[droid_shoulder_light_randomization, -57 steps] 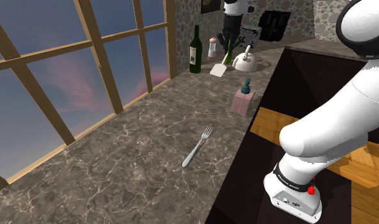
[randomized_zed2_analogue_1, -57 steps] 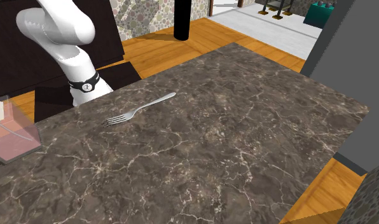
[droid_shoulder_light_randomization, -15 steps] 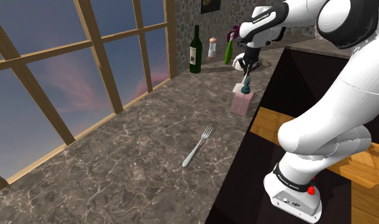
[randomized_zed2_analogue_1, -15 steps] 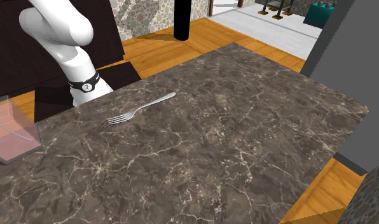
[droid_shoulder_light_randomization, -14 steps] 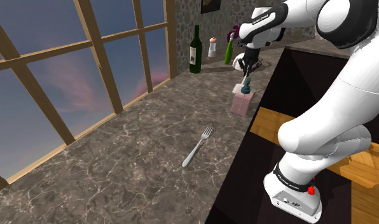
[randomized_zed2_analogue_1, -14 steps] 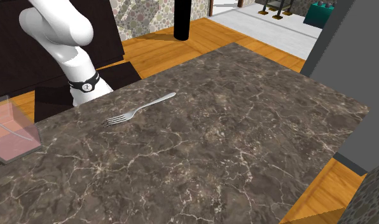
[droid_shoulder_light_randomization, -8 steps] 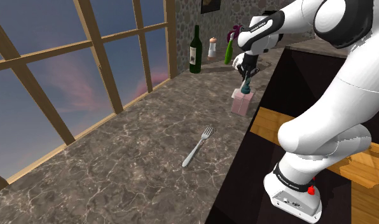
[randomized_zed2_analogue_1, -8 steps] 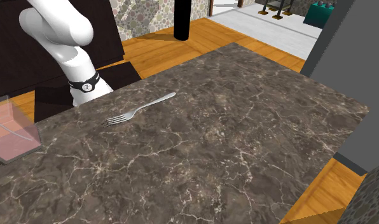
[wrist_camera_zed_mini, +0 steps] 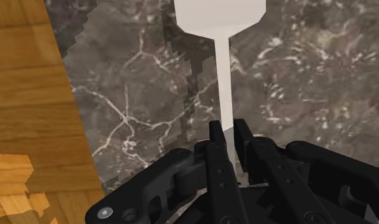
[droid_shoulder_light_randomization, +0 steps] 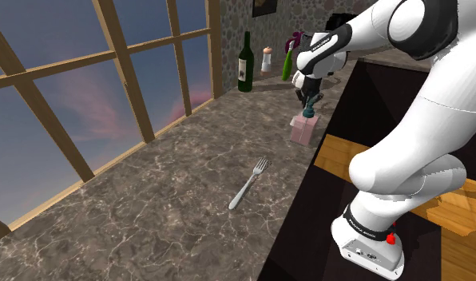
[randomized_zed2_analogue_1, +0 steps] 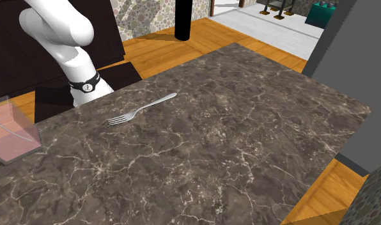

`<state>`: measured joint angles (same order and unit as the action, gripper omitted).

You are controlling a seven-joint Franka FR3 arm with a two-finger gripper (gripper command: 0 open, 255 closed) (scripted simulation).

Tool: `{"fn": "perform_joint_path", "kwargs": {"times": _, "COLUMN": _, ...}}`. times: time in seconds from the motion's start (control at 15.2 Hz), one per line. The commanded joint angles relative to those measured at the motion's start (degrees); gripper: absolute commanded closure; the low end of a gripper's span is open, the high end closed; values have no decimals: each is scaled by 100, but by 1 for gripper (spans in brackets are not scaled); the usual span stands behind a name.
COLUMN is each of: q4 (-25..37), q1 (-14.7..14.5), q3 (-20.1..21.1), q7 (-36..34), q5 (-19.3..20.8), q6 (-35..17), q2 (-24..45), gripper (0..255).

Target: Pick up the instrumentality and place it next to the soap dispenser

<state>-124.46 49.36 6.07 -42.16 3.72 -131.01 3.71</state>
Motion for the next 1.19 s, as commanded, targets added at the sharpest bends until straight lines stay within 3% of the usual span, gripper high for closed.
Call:
{"fn": "perform_joint_path", "kwargs": {"times": 0.0, "q4": -68, "q1": 1, "q3": -4, "q7": -16, "q5": 21, "q6": -159, "q2": 89, "gripper": 255}}
{"fn": "perform_joint_path", "kwargs": {"times": 0.59, "q4": -104, "q1": 0, "q3": -6, "q7": -28, "q5": 34, "q6": -249, "q2": 144, "gripper": 255}}
{"fn": "perform_joint_path", "kwargs": {"times": 0.66, "q4": -104, "q1": 0, "q3": -6, "q7": -28, "q5": 34, "q6": -249, "q2": 144, "gripper": 0}}
{"fn": "perform_joint_path", "kwargs": {"times": 0.99, "q4": -104, "q1": 0, "q3": -6, "q7": -28, "q5": 34, "q6": -249, "q2": 144, "gripper": 0}}
{"fn": "perform_joint_path", "kwargs": {"times": 1.12, "q4": 25, "q1": -3, "q3": 6, "q7": 7, "q5": -18, "q6": 110, "q2": -88, "gripper": 0}}
